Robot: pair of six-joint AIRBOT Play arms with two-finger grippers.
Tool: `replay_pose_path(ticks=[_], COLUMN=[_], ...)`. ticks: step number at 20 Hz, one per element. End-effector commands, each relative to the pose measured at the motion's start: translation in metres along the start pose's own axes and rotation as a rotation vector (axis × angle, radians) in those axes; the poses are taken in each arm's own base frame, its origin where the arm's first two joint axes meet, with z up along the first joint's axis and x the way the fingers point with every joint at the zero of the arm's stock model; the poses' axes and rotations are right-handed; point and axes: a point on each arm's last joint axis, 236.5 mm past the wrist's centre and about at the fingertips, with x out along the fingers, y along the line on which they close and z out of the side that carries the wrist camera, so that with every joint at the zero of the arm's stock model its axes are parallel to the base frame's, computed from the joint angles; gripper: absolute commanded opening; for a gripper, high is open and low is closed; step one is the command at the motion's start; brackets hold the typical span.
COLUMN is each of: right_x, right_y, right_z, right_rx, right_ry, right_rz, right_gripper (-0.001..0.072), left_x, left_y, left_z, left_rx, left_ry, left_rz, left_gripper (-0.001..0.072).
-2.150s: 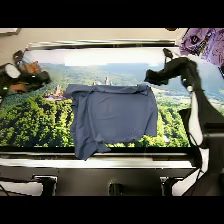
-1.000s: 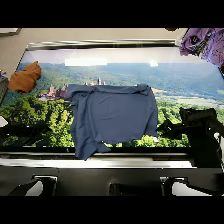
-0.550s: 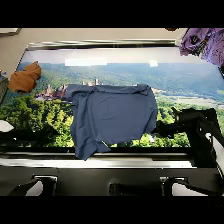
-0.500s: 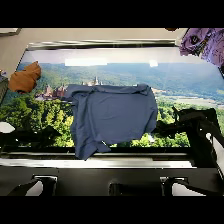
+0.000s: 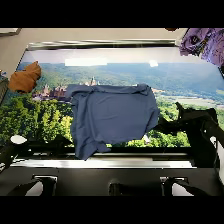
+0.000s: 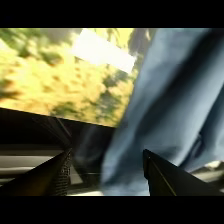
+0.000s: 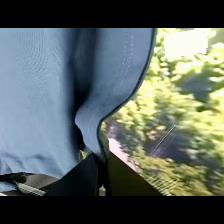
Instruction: Fold the clothes and pants, and hang the long-sleeved shirts on hangers.
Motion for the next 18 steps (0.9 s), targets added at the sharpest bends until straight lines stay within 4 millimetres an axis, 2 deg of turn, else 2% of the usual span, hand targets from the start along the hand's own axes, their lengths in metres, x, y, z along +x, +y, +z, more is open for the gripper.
replay_pose_path(ticks=[1, 3, 4, 5, 6, 8, 10, 12, 14, 16, 18], right_x=[-0.003, -0.004, -0.005, -0.007, -0.009, -0.019, -0.039, -0.072, -0.124, -0.193, -0.275], right_y=[0.004, 0.005, 0.006, 0.008, 0.010, 0.019, 0.035, 0.063, 0.104, 0.155, 0.215], right_z=[-0.002, -0.003, -0.004, -0.004, -0.003, 0.004, 0.025, 0.060, 0.100, 0.129, 0.139], right_rx=[0.002, 0.006, 0.003, -0.001, -0.007, -0.031, -0.080, -0.157, -0.263, -0.379, -0.490], right_ry=[0.000, 0.004, 0.005, 0.002, -0.008, -0.047, -0.122, -0.228, -0.375, -0.542, -0.726], right_rz=[0.006, 0.008, 0.009, 0.011, 0.012, 0.023, 0.028, 0.043, 0.060, 0.075, 0.099], right_gripper=[0.0030, 0.0030, 0.0030, 0.0030, 0.0029, 0.0029, 0.0028, 0.0028, 0.0028, 0.0028, 0.0028], left_x=[0.023, 0.039, 0.046, 0.049, 0.048, 0.038, 0.015, -0.024, -0.081, -0.156, -0.238], left_y=[0.000, -0.004, -0.006, -0.011, -0.018, -0.040, -0.077, -0.125, -0.178, -0.236, -0.293], left_z=[-0.013, -0.017, -0.015, -0.012, -0.006, 0.009, 0.035, 0.067, 0.100, 0.120, 0.118], left_rx=[0.033, 0.037, 0.027, 0.014, 0.022, 0.083, 0.211, 0.343, 0.473, 0.604, 0.734], left_ry=[0.047, 0.058, 0.051, 0.036, 0.015, -0.025, -0.094, -0.195, -0.341, -0.526, -0.720], left_rz=[0.025, 0.035, 0.031, 0.016, -0.003, -0.026, -0.042, -0.033, 0.001, 0.027, 0.025], left_gripper=[0.0506, 0.0481, 0.0336, 0.0104, 0.0016, 0.0014, 0.0013, 0.0012, 0.0012, 0.0012, 0.0012])
